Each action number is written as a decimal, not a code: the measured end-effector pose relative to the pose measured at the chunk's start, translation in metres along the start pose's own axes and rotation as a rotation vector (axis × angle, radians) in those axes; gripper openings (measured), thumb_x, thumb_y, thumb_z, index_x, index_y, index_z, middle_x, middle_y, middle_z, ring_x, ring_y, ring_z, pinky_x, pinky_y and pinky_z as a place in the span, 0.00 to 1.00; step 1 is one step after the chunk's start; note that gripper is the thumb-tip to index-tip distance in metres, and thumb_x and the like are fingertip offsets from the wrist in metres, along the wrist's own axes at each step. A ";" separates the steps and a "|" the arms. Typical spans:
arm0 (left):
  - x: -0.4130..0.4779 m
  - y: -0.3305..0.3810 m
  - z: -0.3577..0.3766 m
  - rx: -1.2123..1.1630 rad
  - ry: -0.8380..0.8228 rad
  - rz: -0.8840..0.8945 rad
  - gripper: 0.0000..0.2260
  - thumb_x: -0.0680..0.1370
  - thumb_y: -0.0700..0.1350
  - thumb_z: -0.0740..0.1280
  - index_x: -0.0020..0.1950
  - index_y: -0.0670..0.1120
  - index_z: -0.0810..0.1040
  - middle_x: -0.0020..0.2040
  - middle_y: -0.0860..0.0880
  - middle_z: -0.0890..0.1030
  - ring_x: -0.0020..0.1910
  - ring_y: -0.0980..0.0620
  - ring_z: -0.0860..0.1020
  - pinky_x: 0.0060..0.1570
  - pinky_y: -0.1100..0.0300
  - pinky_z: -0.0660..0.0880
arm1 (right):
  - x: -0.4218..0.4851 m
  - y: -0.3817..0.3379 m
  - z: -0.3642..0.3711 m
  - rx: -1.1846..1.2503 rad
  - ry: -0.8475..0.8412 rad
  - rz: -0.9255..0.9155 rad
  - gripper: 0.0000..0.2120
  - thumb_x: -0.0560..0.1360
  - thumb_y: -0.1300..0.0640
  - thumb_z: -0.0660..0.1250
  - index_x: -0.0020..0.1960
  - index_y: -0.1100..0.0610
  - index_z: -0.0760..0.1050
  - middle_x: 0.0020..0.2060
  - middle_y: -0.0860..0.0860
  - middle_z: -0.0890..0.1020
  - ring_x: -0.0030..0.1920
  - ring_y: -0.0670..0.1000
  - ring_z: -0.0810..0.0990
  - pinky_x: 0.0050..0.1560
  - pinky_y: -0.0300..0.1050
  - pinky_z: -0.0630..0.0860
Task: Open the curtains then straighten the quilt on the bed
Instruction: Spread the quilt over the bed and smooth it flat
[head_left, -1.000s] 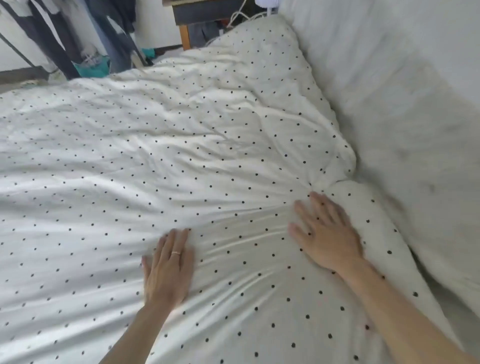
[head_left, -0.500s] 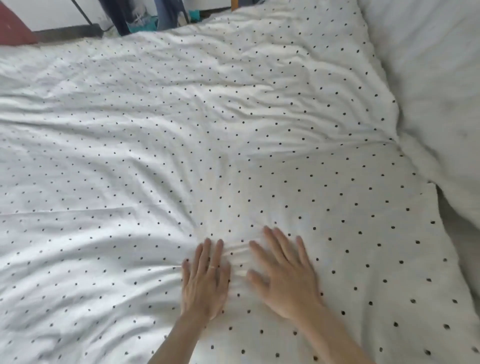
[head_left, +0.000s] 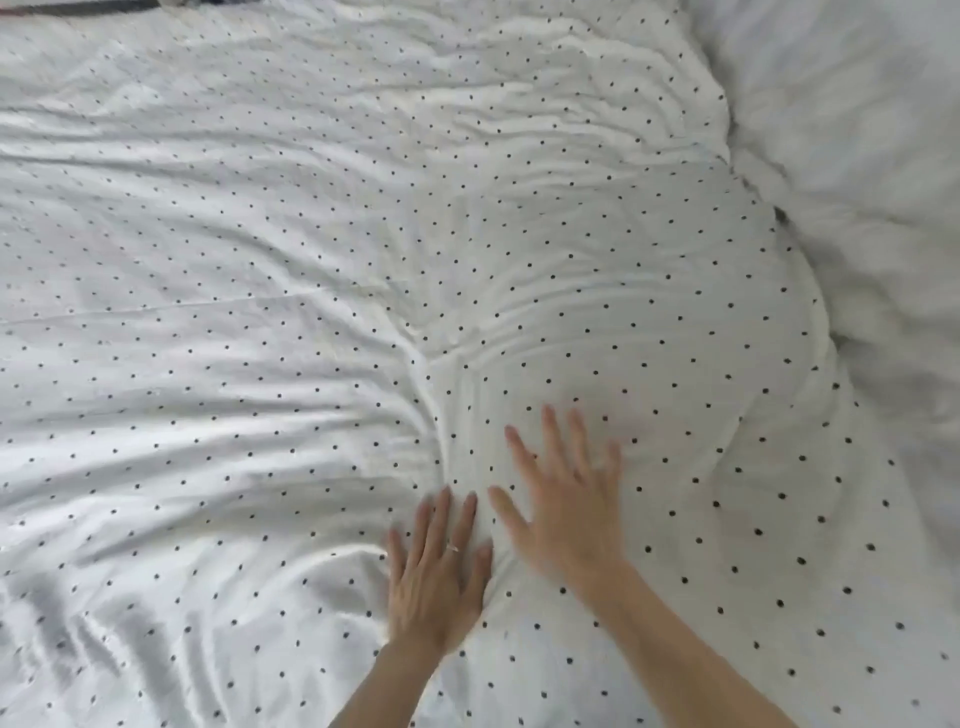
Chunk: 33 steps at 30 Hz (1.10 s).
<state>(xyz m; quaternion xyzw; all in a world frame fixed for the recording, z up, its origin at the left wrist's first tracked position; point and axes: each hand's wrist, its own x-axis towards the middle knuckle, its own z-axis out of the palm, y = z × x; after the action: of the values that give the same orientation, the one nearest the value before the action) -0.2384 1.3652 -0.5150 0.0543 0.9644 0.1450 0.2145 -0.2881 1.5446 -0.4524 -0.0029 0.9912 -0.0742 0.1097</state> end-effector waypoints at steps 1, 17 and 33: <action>-0.012 -0.007 0.005 0.024 -0.004 0.014 0.26 0.79 0.65 0.37 0.76 0.65 0.34 0.79 0.59 0.36 0.75 0.58 0.31 0.73 0.45 0.32 | -0.030 -0.012 0.019 -0.030 -0.046 -0.108 0.32 0.77 0.31 0.50 0.79 0.40 0.55 0.80 0.52 0.49 0.79 0.55 0.40 0.73 0.69 0.41; -0.134 -0.133 0.000 -0.039 -0.110 -0.235 0.25 0.81 0.63 0.45 0.76 0.69 0.40 0.79 0.60 0.39 0.78 0.54 0.39 0.70 0.34 0.48 | -0.146 -0.011 0.029 -0.150 -0.263 0.311 0.35 0.73 0.25 0.39 0.74 0.33 0.28 0.76 0.48 0.28 0.74 0.63 0.29 0.58 0.81 0.55; -0.156 -0.244 -0.068 -0.020 0.132 -0.468 0.24 0.80 0.56 0.55 0.77 0.55 0.60 0.77 0.53 0.59 0.75 0.51 0.59 0.72 0.51 0.60 | -0.062 -0.245 0.053 -0.162 -0.463 -0.347 0.31 0.79 0.35 0.49 0.79 0.40 0.44 0.79 0.51 0.35 0.77 0.63 0.33 0.72 0.70 0.46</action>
<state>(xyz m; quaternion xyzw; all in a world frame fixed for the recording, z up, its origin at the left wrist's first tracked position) -0.1370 1.0894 -0.4674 -0.1822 0.9611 0.1041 0.1795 -0.2189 1.2959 -0.4535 -0.1980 0.9271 -0.0097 0.3181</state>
